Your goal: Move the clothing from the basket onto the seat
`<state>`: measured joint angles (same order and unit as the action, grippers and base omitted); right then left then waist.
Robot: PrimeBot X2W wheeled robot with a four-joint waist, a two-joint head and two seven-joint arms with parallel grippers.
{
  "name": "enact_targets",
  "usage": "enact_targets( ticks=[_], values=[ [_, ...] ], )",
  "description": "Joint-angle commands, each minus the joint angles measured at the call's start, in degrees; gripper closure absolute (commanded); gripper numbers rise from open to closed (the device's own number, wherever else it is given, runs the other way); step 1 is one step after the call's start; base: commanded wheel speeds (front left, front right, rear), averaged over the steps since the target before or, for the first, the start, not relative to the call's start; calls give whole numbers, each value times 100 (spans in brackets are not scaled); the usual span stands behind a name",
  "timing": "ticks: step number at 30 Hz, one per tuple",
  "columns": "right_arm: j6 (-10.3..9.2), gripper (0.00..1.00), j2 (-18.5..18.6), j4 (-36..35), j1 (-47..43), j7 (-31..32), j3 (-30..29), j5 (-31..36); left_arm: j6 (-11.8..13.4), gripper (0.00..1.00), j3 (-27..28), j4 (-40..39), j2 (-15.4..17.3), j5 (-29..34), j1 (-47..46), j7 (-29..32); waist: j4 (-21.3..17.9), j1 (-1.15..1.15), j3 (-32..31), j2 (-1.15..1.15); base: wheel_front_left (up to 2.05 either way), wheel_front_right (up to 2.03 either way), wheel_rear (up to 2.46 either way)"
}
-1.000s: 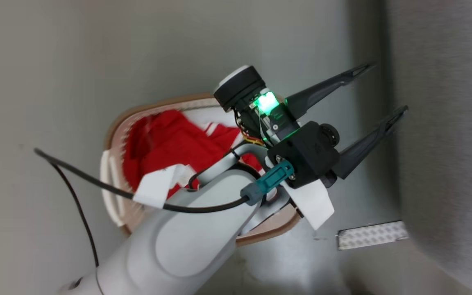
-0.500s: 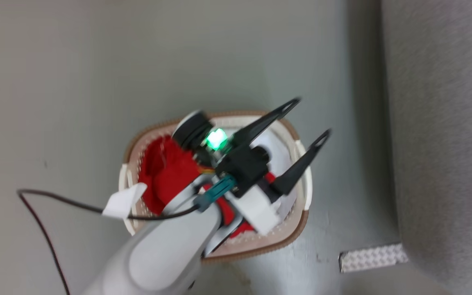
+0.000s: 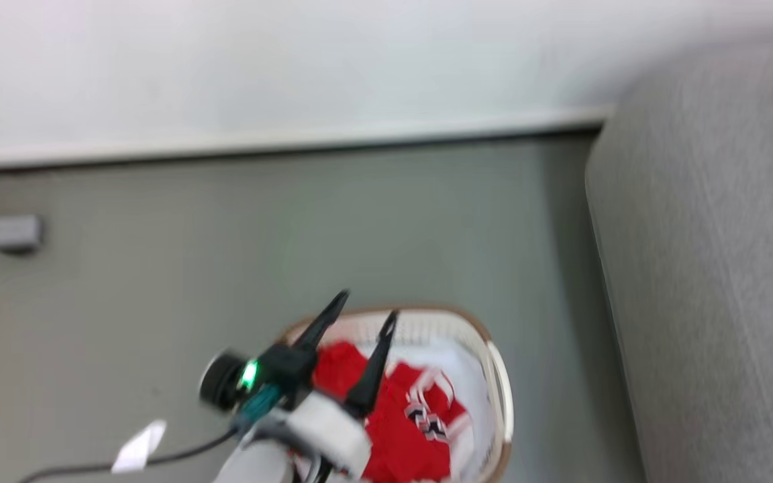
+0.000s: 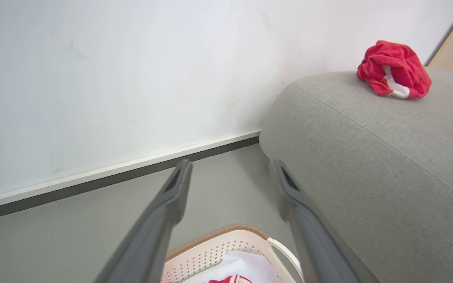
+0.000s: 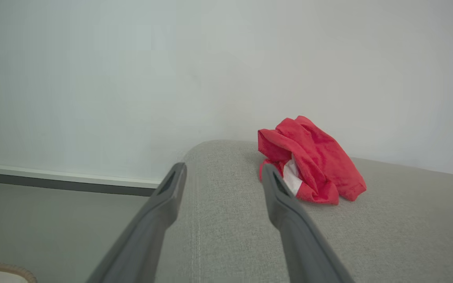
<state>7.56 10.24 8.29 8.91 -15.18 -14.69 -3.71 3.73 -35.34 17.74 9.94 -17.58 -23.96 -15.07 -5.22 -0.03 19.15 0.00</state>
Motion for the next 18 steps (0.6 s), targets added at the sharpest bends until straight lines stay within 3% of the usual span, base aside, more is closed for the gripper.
enact_targets(
  ticks=[1, 11, 18],
  values=[
    [-14, 0, -129, -110, -322, 5, 136, -110, 79, 0, 134, -19, 37, -9, 375, -9, 496, 3, -946, 0, 0, 0, 0],
    [-14, 0, -661, -269, -1560, 5, 831, 96, 268, 0, 1294, -185, 115, 54, 2054, -9, 867, 3, -1939, 0, 0, 0, 0],
    [-14, 0, -729, -174, -1773, 4, 1079, -121, 133, 0, 1860, -315, 15, 237, 2596, -9, 956, 3, -2109, 0, 0, 0, 0]
  ],
)
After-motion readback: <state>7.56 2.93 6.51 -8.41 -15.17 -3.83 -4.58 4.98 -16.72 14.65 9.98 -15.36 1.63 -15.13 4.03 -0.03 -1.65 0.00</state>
